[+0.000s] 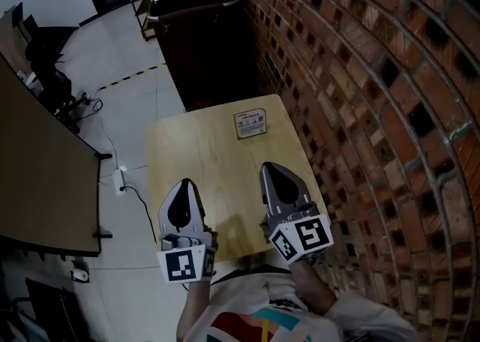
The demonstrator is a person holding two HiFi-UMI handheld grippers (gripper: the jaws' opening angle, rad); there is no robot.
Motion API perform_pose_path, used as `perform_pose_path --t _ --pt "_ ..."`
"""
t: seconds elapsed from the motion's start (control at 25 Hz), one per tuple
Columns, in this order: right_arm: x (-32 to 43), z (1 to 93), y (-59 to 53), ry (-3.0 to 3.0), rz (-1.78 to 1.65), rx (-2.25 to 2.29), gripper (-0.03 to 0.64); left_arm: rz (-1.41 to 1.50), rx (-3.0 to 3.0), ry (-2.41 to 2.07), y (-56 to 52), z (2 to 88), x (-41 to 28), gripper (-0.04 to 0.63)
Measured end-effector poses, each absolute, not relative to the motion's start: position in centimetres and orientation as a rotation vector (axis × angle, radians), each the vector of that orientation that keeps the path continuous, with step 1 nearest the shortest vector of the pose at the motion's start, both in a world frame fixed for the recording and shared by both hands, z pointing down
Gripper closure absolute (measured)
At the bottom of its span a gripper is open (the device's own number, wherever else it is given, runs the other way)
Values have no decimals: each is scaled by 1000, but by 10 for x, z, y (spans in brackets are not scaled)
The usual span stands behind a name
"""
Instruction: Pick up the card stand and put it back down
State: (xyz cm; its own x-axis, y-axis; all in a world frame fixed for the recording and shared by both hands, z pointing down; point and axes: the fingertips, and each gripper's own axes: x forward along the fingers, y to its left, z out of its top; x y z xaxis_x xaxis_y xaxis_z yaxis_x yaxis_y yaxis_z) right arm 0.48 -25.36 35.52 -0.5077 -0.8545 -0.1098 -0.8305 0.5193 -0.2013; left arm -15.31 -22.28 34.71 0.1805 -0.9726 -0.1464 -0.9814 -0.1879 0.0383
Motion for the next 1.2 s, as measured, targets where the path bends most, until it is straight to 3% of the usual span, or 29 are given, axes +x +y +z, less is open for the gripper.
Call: perform_pose_path --t 1.2 --pt "-9 351 -242 2624 -102 -1435 617 238 -2344 1978 -211 342 -166 591"
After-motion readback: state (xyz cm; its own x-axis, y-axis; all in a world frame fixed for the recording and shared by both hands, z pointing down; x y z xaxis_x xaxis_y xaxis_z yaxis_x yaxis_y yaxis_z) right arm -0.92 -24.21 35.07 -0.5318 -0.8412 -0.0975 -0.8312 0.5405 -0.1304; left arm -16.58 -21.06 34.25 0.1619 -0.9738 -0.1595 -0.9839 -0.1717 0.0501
